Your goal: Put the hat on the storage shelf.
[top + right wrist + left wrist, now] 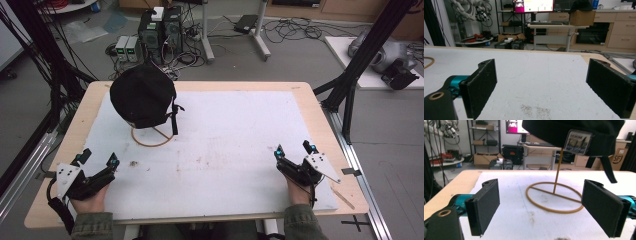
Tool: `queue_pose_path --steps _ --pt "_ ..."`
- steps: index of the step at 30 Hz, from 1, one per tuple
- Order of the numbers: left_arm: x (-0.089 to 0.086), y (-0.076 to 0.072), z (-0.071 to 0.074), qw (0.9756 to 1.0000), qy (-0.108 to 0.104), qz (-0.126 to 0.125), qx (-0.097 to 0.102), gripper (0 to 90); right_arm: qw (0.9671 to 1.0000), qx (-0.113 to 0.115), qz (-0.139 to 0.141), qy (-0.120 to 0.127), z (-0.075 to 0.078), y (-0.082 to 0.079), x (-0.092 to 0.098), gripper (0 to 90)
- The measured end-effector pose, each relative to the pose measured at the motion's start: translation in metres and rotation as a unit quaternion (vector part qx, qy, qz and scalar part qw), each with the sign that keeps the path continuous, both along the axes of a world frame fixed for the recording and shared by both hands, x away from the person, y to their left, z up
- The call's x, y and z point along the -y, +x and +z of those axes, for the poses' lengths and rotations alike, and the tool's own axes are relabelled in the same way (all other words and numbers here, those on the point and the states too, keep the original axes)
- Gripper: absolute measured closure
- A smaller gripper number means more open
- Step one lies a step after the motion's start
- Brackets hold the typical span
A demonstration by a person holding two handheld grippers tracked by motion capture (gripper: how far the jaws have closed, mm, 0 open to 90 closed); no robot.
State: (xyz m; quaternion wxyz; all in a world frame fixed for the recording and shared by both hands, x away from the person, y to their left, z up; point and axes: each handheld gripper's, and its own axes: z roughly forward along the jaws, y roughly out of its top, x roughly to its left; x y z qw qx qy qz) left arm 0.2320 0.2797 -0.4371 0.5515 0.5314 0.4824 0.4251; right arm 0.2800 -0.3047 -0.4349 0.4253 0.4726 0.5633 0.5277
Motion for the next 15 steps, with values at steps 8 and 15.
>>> queue_pose_path --steps 8,15 --pt "-0.0004 0.0028 -0.0028 1.0 0.001 0.0 -0.008 15.2 1.0 -0.004 0.005 0.002 -0.0016 0.0016 -0.0008 8.9" --pt "-0.0018 0.0053 -0.0042 0.9998 -0.008 -0.008 -0.015 15.1 1.0 -0.006 0.004 0.006 -0.0021 0.0014 -0.0004 8.9"
